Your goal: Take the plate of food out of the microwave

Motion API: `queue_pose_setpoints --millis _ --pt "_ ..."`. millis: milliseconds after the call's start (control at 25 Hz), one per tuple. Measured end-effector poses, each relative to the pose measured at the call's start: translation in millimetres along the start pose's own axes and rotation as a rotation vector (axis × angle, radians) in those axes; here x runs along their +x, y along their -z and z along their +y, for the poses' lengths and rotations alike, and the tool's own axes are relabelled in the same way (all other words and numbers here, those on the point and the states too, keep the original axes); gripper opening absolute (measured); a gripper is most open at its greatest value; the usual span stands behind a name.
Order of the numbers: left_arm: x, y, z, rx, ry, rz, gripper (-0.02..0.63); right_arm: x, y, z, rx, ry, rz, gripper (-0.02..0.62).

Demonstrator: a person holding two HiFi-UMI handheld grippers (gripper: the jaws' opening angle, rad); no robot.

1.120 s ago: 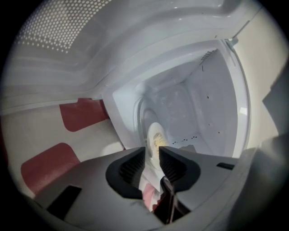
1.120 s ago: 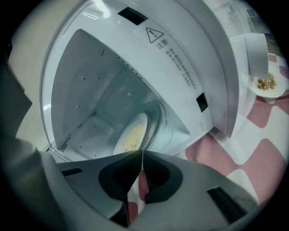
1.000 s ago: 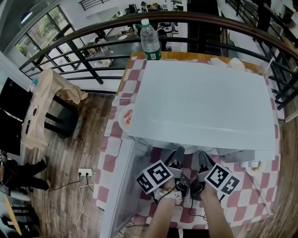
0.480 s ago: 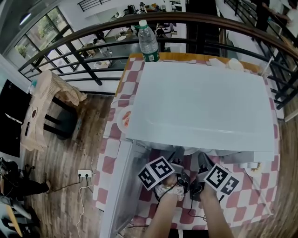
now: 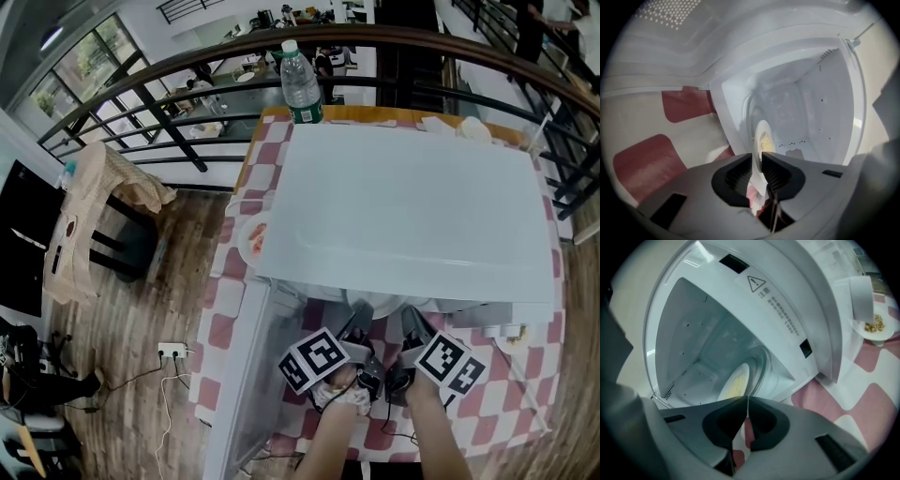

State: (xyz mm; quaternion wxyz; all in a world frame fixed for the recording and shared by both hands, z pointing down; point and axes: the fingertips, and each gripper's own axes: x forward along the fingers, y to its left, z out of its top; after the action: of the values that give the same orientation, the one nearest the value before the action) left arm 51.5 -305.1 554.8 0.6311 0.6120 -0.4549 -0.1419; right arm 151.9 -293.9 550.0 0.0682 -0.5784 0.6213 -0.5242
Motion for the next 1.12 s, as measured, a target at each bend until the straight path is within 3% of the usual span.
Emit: queue_pose_setpoints --millis 80,400,520,560,920,1000,1120 --pt "-2 0 -1 -0.01 0.014 -0.011 0.057 0 1 1 0.005 -0.005 0.0 0.031" --pt "-11 4 6 -0.04 0.046 -0.024 0.043 -7 0 4 0.006 -0.04 -0.015 0.036" --pt "-15 8 9 -0.053 0.062 -0.016 0.038 -8 4 5 0.022 -0.061 0.001 0.16" --pt "-17 10 10 -0.053 0.065 -0.012 0.038 -7 5 4 0.025 -0.068 0.007 0.163" --pt "-20 11 12 -0.041 0.069 0.0 0.036 8 25 14 0.042 -0.185 0.127 0.161" --pt "-21 11 13 -0.039 0.069 0.0 0.035 9 27 19 0.035 -0.213 0.142 0.095" --pt "-21 10 12 -0.035 0.067 0.0 0.037 9 28 21 0.034 -0.227 0.147 0.058"
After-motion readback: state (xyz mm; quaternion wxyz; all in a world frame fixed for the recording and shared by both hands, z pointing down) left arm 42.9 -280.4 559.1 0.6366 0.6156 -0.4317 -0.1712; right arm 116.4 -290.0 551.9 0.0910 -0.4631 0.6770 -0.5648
